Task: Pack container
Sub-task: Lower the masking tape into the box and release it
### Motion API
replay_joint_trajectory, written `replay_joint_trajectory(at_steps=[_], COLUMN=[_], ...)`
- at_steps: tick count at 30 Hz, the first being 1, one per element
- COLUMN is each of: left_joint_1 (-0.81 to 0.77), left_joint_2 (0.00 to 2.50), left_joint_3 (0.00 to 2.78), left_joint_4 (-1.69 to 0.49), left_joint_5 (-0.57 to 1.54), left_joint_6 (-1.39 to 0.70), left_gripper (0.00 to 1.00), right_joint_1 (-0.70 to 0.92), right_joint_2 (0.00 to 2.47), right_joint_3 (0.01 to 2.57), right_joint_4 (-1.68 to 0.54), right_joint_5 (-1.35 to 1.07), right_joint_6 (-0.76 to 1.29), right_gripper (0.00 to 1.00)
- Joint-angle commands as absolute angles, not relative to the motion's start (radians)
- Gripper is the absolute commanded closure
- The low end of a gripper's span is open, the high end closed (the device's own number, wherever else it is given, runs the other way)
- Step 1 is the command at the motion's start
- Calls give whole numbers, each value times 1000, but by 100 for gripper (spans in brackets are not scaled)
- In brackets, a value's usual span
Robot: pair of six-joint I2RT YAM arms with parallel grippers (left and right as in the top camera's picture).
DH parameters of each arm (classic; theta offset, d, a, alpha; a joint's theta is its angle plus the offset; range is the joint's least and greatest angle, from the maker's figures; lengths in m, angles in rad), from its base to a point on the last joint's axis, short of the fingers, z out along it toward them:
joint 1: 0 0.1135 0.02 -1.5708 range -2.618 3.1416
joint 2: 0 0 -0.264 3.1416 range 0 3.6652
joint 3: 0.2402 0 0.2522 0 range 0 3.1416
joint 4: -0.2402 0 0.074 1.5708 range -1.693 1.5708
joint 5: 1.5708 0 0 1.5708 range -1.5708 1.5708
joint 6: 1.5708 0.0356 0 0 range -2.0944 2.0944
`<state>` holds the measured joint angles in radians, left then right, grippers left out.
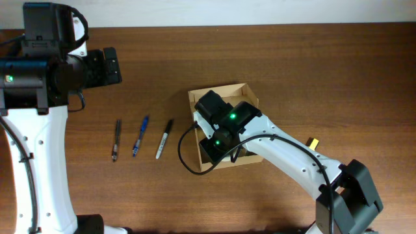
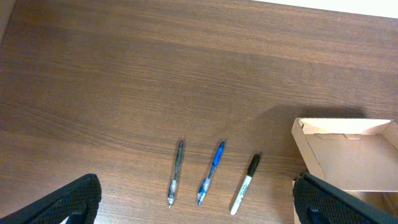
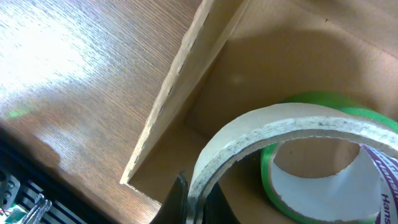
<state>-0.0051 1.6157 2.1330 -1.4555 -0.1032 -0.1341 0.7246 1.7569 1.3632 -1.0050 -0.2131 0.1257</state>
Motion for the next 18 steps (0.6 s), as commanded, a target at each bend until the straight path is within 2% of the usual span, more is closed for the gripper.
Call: replay_joint_trajectory(at_steps=[1,18], left_joint_1=[-2,-2], left_joint_2=[1622,1622], left_joint_3=[2148,2148], left_joint_4=[-1459,-1467], left_joint_5=[-93,-89], left_joint_6=[-118,-118], left_gripper=[1,1], right_joint_1=[731,672], right_joint_2=[1774,1776], right_joint_3=[1376,1487], right_joint_4=[-979,-1005], right_joint_5=[-258,-258], right_joint_6=[109,67], right_gripper=[96,96])
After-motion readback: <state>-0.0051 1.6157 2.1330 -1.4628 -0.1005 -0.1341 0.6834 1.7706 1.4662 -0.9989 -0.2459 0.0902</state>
